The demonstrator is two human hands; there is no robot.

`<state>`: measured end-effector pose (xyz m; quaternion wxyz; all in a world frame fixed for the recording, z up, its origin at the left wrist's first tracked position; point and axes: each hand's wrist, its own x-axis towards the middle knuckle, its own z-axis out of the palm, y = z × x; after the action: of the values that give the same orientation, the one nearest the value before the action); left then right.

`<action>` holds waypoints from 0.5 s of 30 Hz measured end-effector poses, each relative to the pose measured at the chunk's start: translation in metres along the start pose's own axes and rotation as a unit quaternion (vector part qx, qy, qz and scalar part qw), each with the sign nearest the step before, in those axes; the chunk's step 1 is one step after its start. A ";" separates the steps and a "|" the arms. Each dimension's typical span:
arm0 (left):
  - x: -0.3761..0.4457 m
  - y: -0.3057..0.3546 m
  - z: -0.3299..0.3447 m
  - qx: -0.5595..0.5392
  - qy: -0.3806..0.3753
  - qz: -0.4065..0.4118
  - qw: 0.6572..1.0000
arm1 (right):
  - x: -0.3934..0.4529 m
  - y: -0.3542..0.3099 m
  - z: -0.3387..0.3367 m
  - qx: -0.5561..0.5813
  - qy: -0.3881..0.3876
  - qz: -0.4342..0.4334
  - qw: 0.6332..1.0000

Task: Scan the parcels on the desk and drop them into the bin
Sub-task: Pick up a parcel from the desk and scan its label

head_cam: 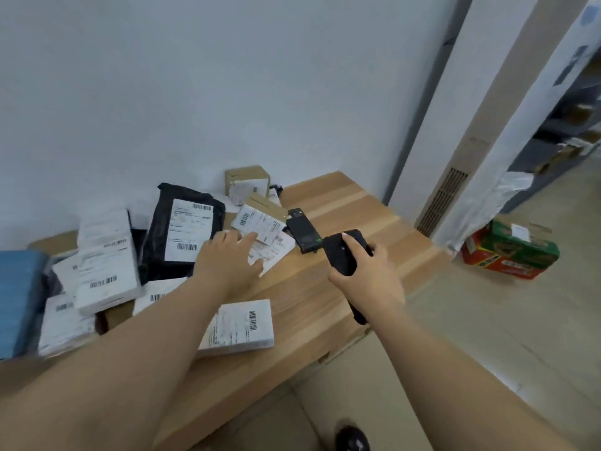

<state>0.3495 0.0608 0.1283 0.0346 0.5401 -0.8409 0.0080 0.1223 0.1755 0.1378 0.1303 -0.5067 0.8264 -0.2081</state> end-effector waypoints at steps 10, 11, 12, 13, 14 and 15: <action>-0.027 -0.009 0.041 -0.017 -0.068 -0.230 0.971 | 0.117 -0.018 0.040 -0.035 -0.143 -0.211 0.966; -0.033 -0.007 0.043 -0.019 -0.073 -0.239 0.968 | 0.124 -0.021 0.045 -0.032 -0.153 -0.220 0.963; -0.041 -0.005 0.046 -0.018 -0.084 -0.246 0.965 | 0.128 -0.023 0.051 -0.033 -0.167 -0.229 0.959; -0.049 -0.004 0.049 -0.020 -0.102 -0.250 0.963 | 0.130 -0.025 0.058 -0.037 -0.181 -0.237 0.954; -0.057 -0.004 0.053 -0.025 -0.128 -0.252 0.959 | 0.129 -0.027 0.064 -0.039 -0.192 -0.246 0.949; -0.063 -0.005 0.056 -0.032 -0.159 -0.252 0.954 | 0.128 -0.029 0.071 -0.037 -0.201 -0.253 0.946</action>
<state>0.3776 0.1133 0.0680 -0.0814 0.7274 -0.6718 -0.1137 0.1172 0.0345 0.0887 0.2179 -0.7349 0.6349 -0.0968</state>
